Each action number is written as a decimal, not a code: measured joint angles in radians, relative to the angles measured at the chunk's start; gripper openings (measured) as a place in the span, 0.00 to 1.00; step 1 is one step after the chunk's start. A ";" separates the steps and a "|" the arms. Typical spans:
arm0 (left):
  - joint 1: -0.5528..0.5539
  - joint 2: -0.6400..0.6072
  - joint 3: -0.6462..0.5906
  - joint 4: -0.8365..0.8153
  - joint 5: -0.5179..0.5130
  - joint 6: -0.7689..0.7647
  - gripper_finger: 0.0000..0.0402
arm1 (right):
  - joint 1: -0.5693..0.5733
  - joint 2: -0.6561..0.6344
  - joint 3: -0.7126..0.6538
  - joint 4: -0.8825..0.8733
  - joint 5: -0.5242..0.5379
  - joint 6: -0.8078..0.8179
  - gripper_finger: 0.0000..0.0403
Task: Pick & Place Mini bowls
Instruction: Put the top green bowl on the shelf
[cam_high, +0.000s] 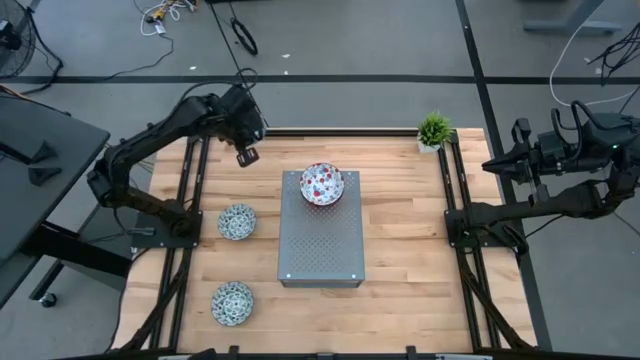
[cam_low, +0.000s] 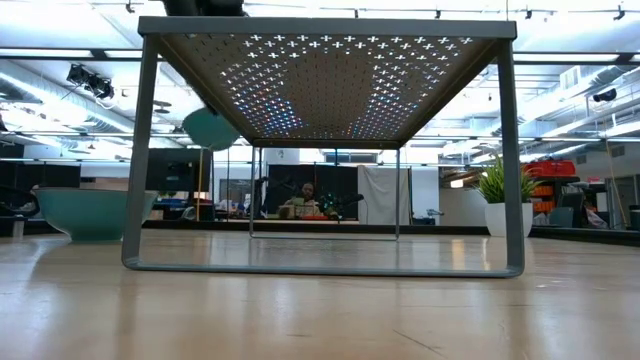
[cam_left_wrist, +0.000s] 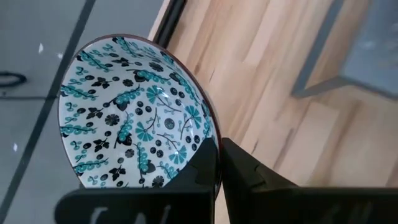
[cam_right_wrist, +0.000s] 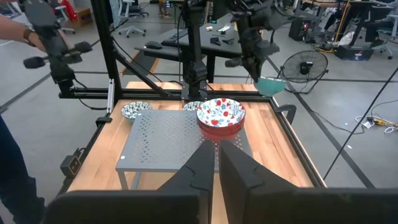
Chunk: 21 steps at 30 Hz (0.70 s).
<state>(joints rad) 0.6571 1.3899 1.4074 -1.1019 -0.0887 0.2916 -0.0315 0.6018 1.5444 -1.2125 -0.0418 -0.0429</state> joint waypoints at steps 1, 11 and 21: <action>-0.010 0.000 0.017 -0.004 0.000 0.000 0.02 | 0.000 0.000 0.000 0.000 0.000 0.000 0.07; -0.090 0.000 0.191 -0.103 -0.012 0.002 0.02 | 0.000 0.000 0.000 0.000 0.000 0.000 0.07; -0.206 0.001 0.374 -0.158 -0.031 0.006 0.02 | 0.000 0.000 0.000 0.000 0.000 0.000 0.07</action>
<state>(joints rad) 0.4508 1.3911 1.7817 -1.2599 -0.1194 0.2974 -0.0315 0.6018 1.5444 -1.2125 -0.0418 -0.0429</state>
